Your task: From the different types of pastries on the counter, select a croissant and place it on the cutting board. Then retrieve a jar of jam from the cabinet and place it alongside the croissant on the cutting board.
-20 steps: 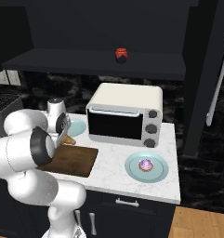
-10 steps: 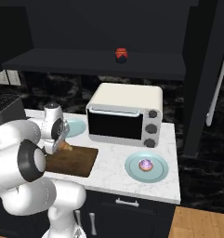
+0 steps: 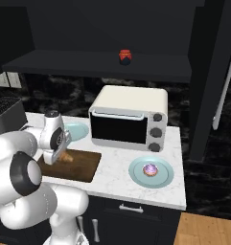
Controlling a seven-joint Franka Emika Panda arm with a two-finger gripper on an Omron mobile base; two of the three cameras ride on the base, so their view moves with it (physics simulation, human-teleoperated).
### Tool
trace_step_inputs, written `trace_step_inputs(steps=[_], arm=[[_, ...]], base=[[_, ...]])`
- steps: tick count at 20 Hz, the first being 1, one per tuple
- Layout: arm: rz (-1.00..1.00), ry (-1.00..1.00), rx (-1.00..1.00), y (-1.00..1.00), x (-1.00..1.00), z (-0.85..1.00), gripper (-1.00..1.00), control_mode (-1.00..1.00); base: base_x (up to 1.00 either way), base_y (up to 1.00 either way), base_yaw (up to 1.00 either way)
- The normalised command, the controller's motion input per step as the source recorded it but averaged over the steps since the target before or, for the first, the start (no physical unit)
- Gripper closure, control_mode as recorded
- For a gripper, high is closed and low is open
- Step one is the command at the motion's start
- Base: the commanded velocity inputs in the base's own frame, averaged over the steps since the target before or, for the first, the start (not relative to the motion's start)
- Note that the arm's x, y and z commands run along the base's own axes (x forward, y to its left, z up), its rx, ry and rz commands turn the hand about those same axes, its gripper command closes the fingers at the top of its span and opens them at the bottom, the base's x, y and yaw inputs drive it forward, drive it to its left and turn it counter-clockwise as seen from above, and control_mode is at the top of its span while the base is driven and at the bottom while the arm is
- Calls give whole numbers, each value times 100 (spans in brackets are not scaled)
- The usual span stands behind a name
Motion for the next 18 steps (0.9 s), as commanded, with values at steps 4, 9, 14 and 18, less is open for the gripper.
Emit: trace_step_inputs(steps=[4, 9, 14, 18], arm=[[-3, 0, 0, 5, 0, -20, -100, -100], [-1, -1, 0, 1, 0, 4, -100, -100], [0, -10, 0, 0, -2, 40, -100, -100], [0, -13, 0, 0, -3, 54, -100, -100]], base=[[0, 0, 0], [0, 0, 0], [0, 0, 0], [0, 0, 0]])
